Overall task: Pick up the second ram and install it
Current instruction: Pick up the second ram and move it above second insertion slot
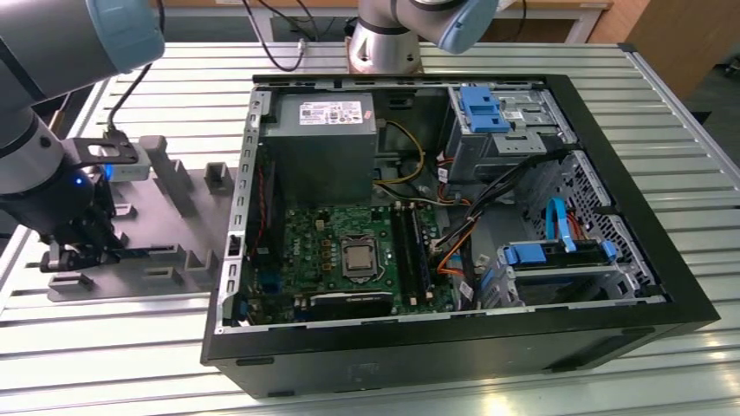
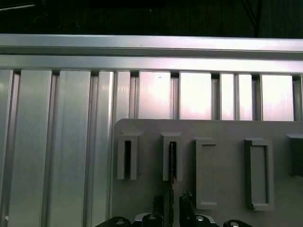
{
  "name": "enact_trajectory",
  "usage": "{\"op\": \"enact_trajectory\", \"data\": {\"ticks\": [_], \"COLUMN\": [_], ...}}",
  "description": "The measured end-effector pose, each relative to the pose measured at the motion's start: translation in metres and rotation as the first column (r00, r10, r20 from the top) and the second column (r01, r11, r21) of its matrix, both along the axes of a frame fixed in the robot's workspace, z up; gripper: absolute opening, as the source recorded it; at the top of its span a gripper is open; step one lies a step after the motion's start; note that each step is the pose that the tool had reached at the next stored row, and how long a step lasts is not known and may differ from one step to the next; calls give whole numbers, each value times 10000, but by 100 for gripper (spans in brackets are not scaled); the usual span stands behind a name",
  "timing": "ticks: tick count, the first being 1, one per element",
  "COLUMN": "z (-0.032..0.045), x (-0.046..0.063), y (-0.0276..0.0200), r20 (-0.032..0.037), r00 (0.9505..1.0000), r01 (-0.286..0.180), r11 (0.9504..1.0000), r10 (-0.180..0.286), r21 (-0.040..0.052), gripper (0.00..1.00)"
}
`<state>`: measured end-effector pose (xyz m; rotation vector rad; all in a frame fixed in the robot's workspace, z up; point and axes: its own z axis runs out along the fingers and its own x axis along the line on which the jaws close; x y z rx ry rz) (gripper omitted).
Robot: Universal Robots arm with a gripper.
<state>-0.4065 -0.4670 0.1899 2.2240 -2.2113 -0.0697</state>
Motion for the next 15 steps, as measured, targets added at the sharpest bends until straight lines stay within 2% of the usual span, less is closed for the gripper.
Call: {"op": "enact_trajectory", "data": {"ticks": [9, 10, 15], "z": [-5, -6, -7], "x": [8, 8, 8], "y": [0, 0, 0], "r20": [-5, -4, -4], "r00": [10000, 10000, 10000], "r01": [1, 1, 1], "r11": [10000, 10000, 10000], "r10": [-1, -1, -1], "r21": [0, 0, 0], "gripper": [26, 19, 18]}}
